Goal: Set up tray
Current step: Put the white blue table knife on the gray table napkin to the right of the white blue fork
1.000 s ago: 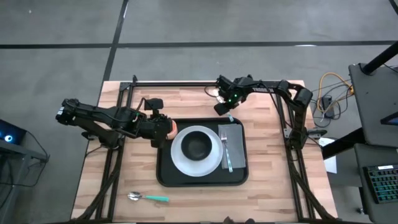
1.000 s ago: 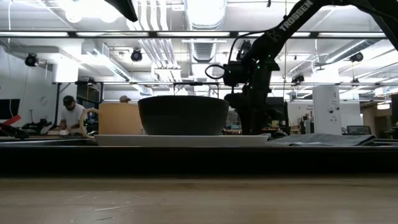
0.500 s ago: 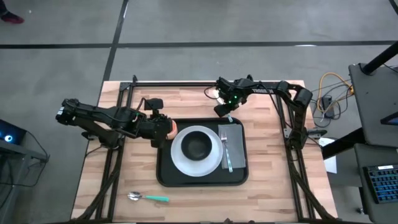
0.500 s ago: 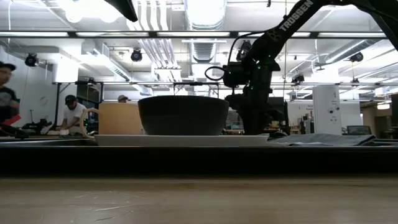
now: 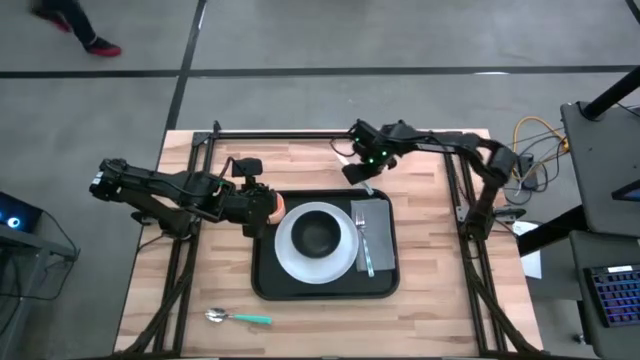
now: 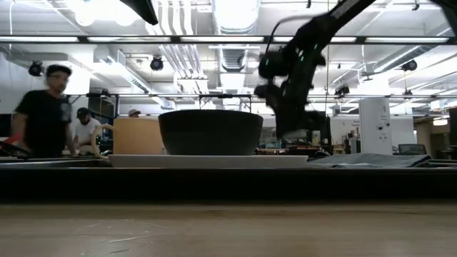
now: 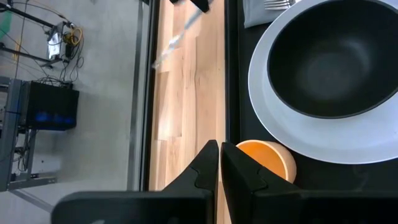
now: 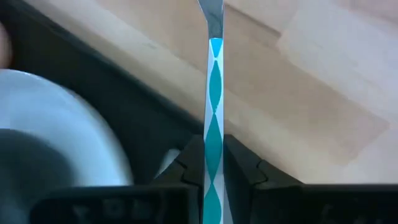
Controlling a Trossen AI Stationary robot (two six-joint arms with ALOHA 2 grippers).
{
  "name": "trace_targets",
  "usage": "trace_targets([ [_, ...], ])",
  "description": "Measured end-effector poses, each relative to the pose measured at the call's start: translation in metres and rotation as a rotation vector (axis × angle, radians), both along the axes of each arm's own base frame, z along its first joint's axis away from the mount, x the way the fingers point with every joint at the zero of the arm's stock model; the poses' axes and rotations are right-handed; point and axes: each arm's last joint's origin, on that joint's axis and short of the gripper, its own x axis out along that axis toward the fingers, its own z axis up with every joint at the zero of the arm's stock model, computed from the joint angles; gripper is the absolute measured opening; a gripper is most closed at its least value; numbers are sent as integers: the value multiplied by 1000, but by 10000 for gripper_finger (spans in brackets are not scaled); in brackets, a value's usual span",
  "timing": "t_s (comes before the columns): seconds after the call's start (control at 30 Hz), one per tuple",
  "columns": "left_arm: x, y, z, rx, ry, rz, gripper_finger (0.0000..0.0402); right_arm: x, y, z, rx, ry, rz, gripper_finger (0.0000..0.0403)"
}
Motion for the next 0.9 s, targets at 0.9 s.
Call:
trace_targets([
  [0.9, 2, 0, 1, -25, -57, 56, 0, -45, 231, 17, -85, -110, -470, 22],
])
